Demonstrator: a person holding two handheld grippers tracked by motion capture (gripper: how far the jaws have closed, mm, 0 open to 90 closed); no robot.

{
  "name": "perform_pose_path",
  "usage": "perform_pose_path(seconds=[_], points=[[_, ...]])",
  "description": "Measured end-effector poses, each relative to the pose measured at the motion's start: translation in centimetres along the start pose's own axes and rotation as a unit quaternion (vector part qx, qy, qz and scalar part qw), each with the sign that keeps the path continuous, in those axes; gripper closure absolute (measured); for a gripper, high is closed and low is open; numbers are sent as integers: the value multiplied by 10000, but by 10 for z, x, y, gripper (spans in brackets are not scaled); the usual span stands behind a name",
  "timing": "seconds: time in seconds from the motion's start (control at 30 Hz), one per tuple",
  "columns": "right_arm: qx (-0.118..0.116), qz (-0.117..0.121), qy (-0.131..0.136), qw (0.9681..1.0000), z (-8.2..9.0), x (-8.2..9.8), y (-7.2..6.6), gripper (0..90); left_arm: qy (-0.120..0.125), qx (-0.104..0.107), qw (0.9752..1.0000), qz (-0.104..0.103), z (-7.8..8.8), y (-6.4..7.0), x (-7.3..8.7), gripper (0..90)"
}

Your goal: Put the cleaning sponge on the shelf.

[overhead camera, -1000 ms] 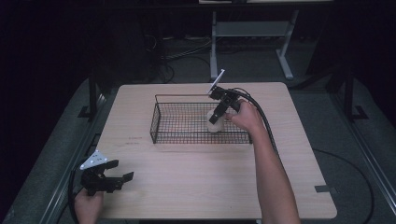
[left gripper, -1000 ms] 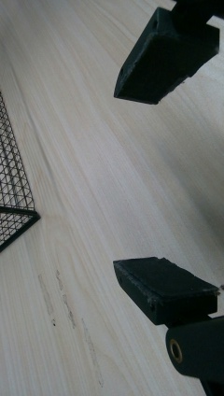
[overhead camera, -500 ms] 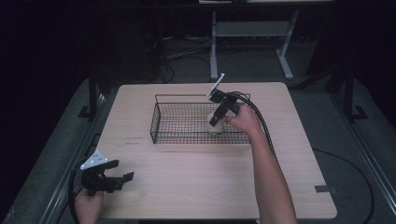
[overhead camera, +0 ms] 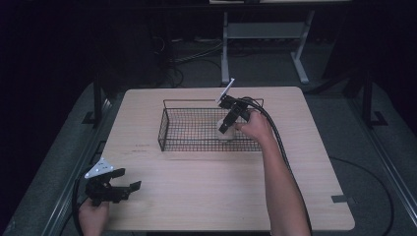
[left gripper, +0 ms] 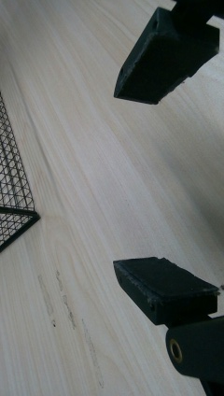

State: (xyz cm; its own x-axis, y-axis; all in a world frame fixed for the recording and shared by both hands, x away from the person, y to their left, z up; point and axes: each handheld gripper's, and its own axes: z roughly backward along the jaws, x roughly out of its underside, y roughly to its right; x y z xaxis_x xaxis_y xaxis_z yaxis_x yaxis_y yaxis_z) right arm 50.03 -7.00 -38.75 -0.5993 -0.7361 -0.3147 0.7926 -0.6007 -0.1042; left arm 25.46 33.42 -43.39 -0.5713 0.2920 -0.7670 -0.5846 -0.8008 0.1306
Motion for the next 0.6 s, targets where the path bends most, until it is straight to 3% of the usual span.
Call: perform_pose_path(seconds=[0.6], points=[[9,13,99,10000,7,1,-1,190,-29,-6,10000,3,-1,2,0,137]])
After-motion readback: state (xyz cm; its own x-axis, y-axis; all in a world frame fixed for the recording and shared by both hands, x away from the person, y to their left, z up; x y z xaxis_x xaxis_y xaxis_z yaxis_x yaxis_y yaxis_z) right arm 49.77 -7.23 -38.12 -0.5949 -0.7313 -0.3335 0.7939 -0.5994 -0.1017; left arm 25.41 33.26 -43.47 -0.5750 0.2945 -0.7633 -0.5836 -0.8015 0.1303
